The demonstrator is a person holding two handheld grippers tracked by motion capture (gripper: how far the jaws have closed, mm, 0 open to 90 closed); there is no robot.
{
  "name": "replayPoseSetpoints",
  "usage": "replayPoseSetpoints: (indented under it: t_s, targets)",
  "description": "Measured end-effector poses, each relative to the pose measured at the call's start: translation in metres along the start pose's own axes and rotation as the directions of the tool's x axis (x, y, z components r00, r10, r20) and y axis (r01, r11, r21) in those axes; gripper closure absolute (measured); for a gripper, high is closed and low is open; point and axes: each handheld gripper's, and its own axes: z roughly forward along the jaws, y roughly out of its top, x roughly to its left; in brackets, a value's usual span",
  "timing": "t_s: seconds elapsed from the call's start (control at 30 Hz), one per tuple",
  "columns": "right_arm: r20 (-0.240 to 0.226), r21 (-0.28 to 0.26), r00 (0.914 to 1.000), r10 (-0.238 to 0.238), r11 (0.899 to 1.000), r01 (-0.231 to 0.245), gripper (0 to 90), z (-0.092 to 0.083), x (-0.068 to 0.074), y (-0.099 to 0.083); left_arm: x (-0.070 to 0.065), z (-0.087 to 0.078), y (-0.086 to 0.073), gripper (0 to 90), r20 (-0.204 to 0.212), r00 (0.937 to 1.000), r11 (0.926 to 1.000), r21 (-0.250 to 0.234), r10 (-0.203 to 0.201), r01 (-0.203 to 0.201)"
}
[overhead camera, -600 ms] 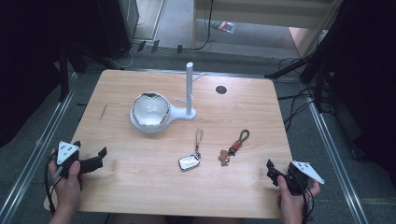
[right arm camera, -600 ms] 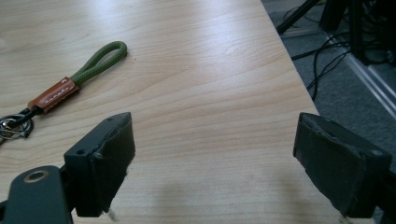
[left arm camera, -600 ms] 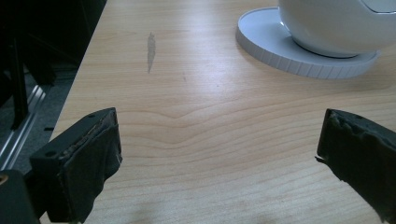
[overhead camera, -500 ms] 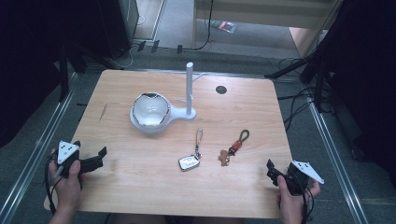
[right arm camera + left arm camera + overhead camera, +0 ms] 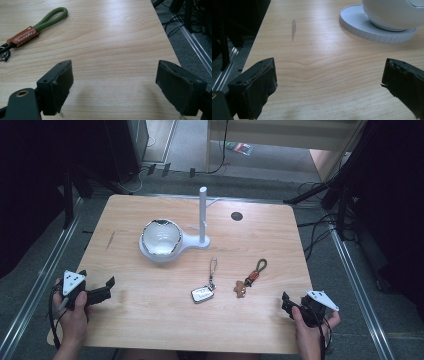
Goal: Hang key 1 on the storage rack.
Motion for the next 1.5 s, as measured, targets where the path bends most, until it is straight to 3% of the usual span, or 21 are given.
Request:
replayPoseSetpoints:
  t_s: [0.2, 0.53, 0.93, 1.03, 1.17, 1.5]
  targets:
    - [-0.009, 0.031, 0.9983, -0.057, 0.998, 0.058, 14.4, -0.003, 0.008, 0.014, 0.0, -0.002, -0.001, 0.2, 0.003, 1.0, 0.9999, -0.012, 0.001, -0.001]
    - [-0.005, 0.049, 0.996, -0.09, 0.995, 0.09, 14.5, -0.002, 0.014, 0.026, 0.001, -0.001, 0.0, 0.2, 0.012, 0.9999, 1.0, -0.009, 0.003, -0.003]
    - [-0.028, 0.09, 0.9877, -0.154, 0.984, 0.156, 14.6, 0.008, 0.036, 0.045, 0.001, -0.001, 0.0, 0.2, 0.02, 0.9998, 1.0, -0.009, 0.003, -0.003]
    - [-0.044, 0.111, 0.9858, -0.162, 0.98, 0.166, 15.6, 0.011, 0.041, 0.049, 0.001, -0.001, 0.0, 0.2, 0.021, 0.9998, 0.9999, -0.01, 0.004, -0.004]
    - [-0.071, 0.119, 0.9887, -0.132, 0.983, 0.14, 16.4, 0.011, 0.045, 0.056, 0.001, -0.001, 0.0, 0.2, 0.022, 0.9998, 1.0, -0.01, 0.002, -0.002]
    - [-0.063, 0.173, 0.9837, -0.168, 0.969, 0.177, 16.3, 0.018, 0.056, 0.066, 0.001, -0.001, 0.0, 0.2, 0.023, 0.9997, 0.9999, -0.01, 0.003, -0.003]
